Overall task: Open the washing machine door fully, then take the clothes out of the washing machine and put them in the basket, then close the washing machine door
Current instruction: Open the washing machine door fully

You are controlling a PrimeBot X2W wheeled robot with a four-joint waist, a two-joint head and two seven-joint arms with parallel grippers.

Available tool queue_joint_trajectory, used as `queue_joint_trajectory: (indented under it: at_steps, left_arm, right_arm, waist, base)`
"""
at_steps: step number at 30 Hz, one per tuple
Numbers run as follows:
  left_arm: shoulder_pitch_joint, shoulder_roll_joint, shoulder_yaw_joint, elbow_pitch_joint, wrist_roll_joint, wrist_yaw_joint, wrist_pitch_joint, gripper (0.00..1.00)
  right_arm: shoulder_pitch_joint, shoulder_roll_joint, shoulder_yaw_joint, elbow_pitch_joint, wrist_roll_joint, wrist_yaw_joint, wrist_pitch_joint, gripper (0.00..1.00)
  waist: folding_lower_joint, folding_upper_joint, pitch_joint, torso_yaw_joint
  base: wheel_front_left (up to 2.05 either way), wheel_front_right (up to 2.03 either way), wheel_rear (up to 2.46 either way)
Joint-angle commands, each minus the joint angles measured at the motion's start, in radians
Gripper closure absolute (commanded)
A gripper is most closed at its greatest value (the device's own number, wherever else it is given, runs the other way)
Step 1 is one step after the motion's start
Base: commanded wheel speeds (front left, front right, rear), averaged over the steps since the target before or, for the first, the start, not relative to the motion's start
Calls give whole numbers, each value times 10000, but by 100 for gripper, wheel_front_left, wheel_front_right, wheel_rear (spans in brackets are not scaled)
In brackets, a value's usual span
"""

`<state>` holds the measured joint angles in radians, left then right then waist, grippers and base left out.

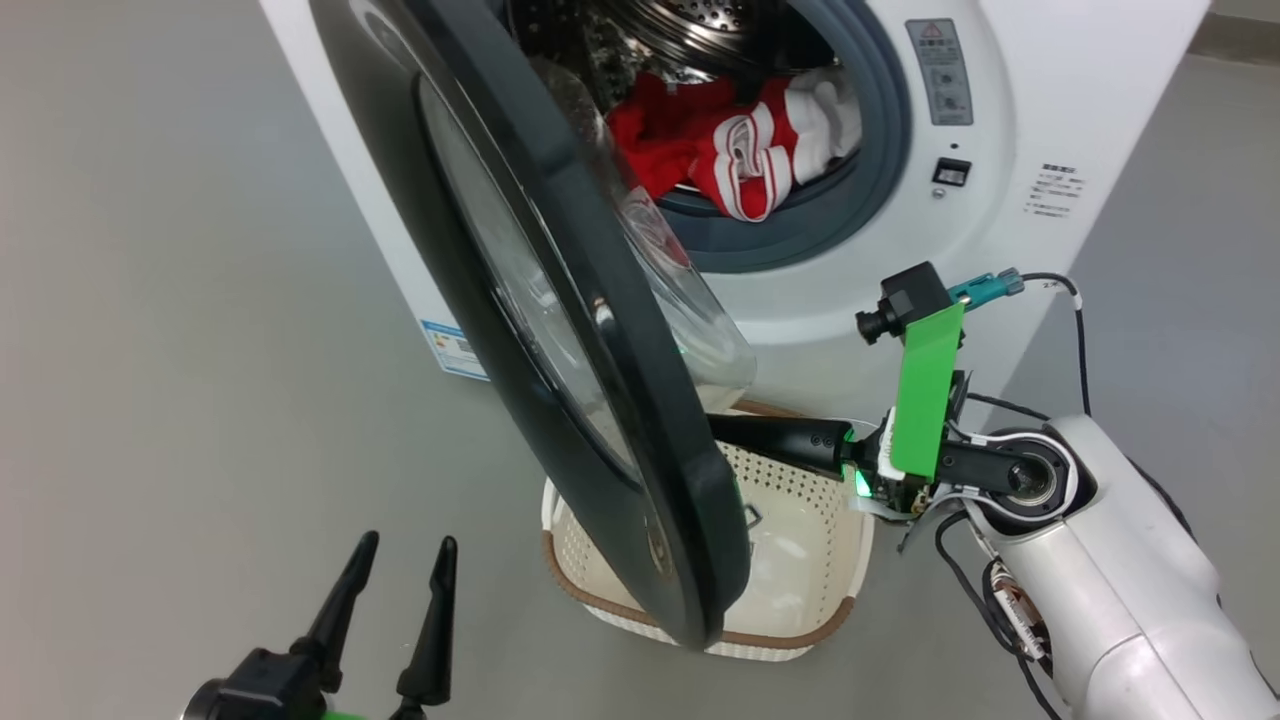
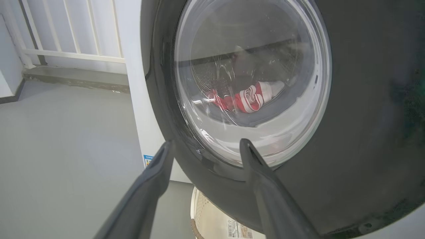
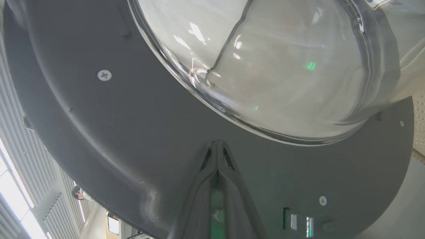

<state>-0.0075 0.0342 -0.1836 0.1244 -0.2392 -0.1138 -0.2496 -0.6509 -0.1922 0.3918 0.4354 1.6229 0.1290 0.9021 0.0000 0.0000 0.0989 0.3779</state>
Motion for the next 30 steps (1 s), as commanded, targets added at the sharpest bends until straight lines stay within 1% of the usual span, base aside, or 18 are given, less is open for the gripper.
queue_joint_trajectory:
  at_steps: [1,5,20,30]
  left_arm:
    - [-114,160,413,-211,14,130,-122,0]
    - [-95,160,573,-197,-7,214,-122,0]
    - [-54,160,710,96,113,254,-122,0]
    - [30,160,994,-30,115,412,-122,0]
  right_arm:
    - [121,291,176,-358,-42,17,53,100]
    - [286,444,222,-470,-87,17,52,100]
    - [683,1024,526,-736,-133,17,149,100]
    - [575,1293,831,-700,-87,17,188,100]
  waist:
    - [0,0,-78,205]
    - [0,0,-111,481]
    - [0,0,-278,1339]
    - [0,0,-228,1523]
  base:
    - [0,0,0]
    - [0,0,0]
    - [0,0,0]
    - [0,0,0]
